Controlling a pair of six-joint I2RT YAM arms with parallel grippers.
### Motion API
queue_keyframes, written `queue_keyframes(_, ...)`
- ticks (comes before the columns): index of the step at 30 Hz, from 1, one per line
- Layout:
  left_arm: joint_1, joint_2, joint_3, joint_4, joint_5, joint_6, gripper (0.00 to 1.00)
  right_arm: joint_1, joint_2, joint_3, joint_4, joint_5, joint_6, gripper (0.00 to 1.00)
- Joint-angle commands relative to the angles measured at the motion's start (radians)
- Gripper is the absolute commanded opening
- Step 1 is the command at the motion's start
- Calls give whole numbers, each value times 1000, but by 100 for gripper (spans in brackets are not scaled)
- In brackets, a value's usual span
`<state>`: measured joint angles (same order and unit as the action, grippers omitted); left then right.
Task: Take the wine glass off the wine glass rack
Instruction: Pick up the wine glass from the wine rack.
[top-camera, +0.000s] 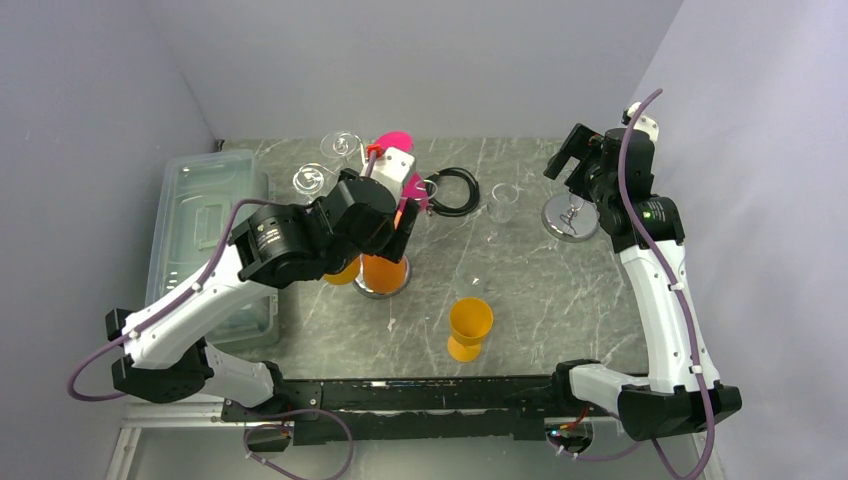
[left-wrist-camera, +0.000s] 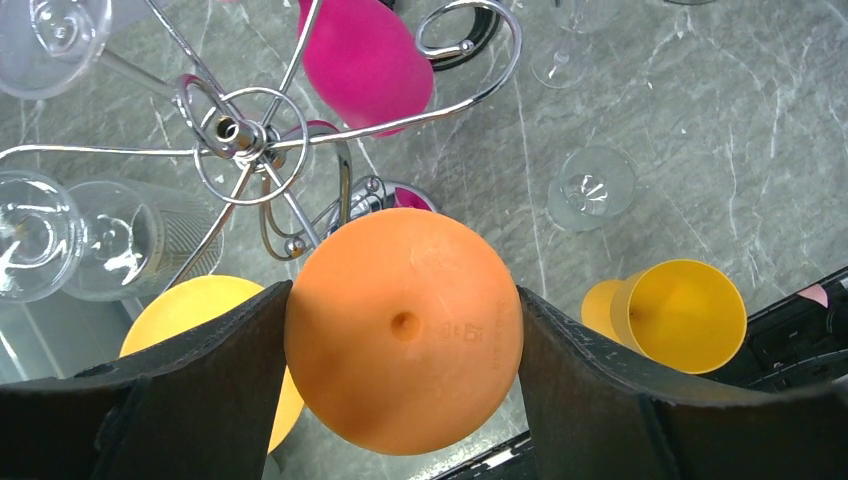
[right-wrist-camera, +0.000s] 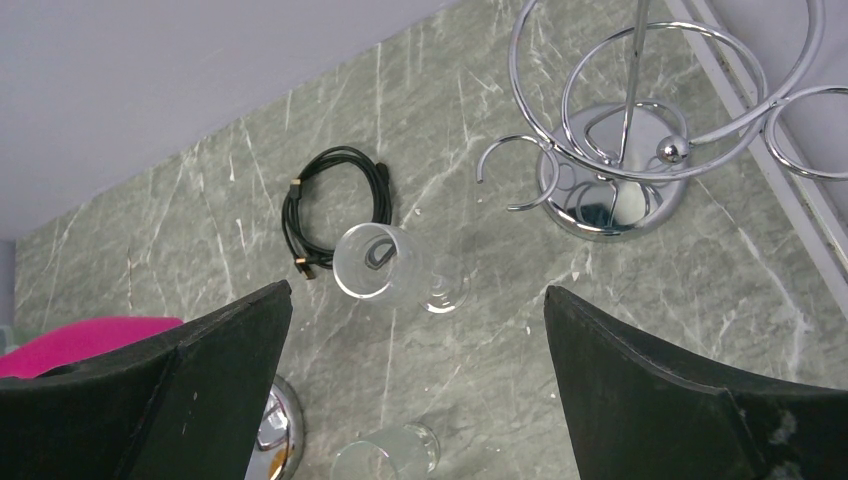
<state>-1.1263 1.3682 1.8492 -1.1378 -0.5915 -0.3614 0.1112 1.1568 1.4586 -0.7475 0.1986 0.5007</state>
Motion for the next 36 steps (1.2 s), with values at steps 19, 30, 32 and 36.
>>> queue_keyframes(19, 3, -22, -75, 252, -145, 83, 55, 2, -28, -4, 28, 14, -8, 100)
queue_keyframes(30, 5, 22, -58, 311, -90, 120, 55, 3, -45, -22, 38, -44, -2, 100)
queue_keyframes(32, 5, 31, -57, 322, -82, 126, 55, 2, -49, -26, 39, -46, -2, 100)
queue_keyframes(36, 11, 46, -48, 322, -83, 126, 55, 2, -48, -24, 38, -54, -7, 100)
